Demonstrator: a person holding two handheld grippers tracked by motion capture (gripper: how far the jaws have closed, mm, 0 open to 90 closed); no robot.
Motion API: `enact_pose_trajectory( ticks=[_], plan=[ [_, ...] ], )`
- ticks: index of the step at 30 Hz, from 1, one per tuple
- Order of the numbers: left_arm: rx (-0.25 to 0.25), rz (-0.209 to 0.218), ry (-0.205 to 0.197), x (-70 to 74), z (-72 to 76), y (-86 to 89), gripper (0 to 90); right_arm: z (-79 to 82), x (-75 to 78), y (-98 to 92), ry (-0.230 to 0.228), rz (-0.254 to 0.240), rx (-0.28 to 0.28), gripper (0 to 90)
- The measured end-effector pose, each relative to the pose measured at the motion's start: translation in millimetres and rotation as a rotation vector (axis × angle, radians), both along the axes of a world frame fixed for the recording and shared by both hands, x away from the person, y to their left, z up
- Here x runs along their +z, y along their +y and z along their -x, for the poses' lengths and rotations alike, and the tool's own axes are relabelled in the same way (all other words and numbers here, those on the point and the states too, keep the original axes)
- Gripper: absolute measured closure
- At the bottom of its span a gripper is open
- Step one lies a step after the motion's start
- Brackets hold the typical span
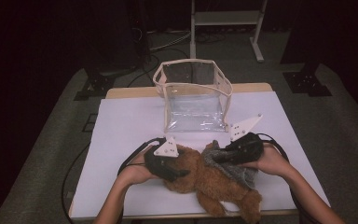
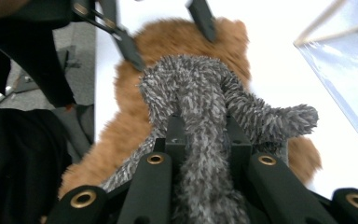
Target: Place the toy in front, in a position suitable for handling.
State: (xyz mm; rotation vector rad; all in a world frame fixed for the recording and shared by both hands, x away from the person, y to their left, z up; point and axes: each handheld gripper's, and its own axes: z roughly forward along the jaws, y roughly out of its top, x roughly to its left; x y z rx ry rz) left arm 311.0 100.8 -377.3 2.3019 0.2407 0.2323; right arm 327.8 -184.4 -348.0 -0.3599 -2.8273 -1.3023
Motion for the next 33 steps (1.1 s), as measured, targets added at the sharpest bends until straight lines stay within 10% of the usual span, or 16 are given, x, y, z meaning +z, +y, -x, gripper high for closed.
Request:
enact_pose_trajectory(
  ticks=[16, 33],
  plan=[
    [-0.028, 0.068, 0.032, 4.9, -0.7, 2.9, 24.5, 0.6, -12.9, 3.0, 0.013, 0.057, 0.004, 76.4],
    [0.087, -0.032, -0.007, -4.4, -11.3, -4.8, 29.8, 7.0, 9.9, 4.4, -0.018, 0.023, 0.031, 76.2]
  ],
)
